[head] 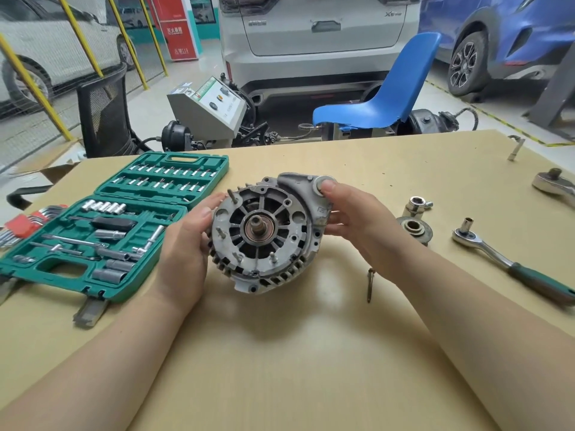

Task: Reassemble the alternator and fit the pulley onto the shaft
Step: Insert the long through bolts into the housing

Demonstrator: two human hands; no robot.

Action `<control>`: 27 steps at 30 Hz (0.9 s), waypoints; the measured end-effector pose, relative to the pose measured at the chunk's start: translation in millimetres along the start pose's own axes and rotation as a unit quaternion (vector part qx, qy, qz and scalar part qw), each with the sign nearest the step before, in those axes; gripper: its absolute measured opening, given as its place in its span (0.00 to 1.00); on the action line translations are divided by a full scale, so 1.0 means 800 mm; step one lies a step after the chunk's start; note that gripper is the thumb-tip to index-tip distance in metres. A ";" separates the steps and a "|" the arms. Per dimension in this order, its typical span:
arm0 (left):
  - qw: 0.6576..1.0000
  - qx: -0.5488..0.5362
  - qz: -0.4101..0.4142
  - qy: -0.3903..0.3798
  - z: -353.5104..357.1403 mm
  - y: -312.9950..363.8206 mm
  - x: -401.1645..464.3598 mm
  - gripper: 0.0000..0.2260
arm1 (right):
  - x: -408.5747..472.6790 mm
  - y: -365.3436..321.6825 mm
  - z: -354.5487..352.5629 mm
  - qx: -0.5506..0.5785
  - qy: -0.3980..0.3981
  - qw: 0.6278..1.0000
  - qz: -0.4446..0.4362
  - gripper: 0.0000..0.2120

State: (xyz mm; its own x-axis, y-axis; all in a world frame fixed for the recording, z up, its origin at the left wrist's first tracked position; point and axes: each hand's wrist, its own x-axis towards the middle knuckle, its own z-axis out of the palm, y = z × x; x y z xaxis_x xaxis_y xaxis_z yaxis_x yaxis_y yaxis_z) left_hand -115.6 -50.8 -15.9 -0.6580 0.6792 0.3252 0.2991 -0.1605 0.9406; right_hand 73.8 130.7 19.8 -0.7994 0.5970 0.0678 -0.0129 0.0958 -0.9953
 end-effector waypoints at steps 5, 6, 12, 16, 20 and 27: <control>1.000 -0.020 0.002 -0.002 -0.001 0.002 -0.001 0.34 | -0.003 0.002 -0.001 -0.028 0.045 0.998 -0.032 0.27; 1.000 -0.021 0.004 -0.010 -0.001 0.001 -0.001 0.33 | -0.003 0.003 0.000 -0.027 0.049 0.997 -0.046 0.26; 0.999 0.005 0.033 -0.013 0.001 -0.009 -0.004 0.35 | -0.001 0.005 0.001 -0.078 0.055 0.992 -0.087 0.16; 0.994 0.083 0.072 0.028 0.015 0.002 -0.011 0.17 | 0.004 0.005 -0.011 -0.148 0.075 0.983 -0.077 0.19; 0.989 0.120 0.085 0.030 0.023 0.008 -0.007 0.16 | 0.002 -0.018 -0.047 -0.240 0.130 0.958 -0.088 0.18; 0.984 0.125 0.126 0.013 0.019 0.000 -0.004 0.19 | -0.021 -0.035 -0.083 -0.576 -0.113 0.799 0.130 0.13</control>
State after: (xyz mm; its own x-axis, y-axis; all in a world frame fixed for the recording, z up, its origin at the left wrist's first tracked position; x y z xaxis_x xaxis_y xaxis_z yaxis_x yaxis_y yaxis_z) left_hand -102.9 -42.5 -18.6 -0.5575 0.6208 0.5512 0.6144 -0.1380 0.7768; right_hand 127.4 171.0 51.0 -0.7745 0.5697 -0.2749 0.6291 0.7388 -0.2415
